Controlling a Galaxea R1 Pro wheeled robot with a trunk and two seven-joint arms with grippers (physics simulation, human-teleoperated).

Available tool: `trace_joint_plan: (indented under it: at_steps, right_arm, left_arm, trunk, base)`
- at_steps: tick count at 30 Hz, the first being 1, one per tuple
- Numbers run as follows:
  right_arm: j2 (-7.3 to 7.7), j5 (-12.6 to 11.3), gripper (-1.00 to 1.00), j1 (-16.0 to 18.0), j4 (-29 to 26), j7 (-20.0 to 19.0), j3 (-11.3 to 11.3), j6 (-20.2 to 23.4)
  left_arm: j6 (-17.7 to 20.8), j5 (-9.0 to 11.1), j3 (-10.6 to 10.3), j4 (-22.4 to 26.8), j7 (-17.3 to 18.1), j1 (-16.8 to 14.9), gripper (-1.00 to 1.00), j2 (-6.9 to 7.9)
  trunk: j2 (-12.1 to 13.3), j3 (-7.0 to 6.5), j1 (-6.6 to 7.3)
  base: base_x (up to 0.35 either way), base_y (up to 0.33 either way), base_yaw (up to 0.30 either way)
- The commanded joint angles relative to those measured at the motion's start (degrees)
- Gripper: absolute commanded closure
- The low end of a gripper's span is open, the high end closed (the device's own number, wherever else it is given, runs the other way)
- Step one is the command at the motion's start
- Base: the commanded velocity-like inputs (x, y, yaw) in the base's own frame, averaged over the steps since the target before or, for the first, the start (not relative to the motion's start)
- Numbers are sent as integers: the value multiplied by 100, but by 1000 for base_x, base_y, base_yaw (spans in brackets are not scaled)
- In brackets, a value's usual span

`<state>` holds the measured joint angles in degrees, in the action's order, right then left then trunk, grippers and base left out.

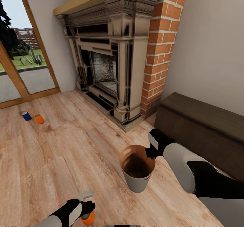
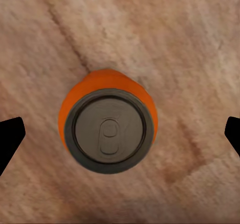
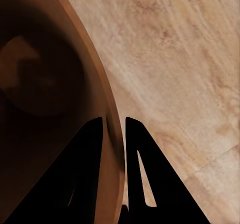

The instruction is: Put the three can of soda from the living room inside the tash can in the kitchen.

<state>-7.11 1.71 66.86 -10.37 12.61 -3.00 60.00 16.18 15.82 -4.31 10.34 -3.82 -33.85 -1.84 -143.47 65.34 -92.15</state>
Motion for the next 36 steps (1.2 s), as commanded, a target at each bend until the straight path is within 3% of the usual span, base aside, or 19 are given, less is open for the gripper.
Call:
trace_joint_plan:
  at_steps: [1, 4, 22, 36]
  right_arm:
    - [-1, -92, 100, 3, 0, -18, -34, 0]
    - [-1, -92, 100, 3, 0, -20, -34, 0]
    - [6, -92, 100, 3, 0, -20, -27, 0]
    - [8, -92, 100, 3, 0, -18, -25, 0]
  left_arm:
    - [0, 0, 0, 0, 1, 0, -100, 0]
    - [-6, 0, -1, 3, 3, 0, -100, 0]
    - [-24, -17, -28, 20, 26, -7, -100, 17]
    - [-255, -17, -46, 21, 44, -8, -100, 17]
  trunk:
    - [-2, 22, -2]
    - [-6, 89, -9]
    - [-6, 89, -9]
    - [-8, 111, -12]
  base:
    - [0, 0, 0]
    - [0, 0, 0]
    - [0, 0, 0]
    - [0, 0, 0]
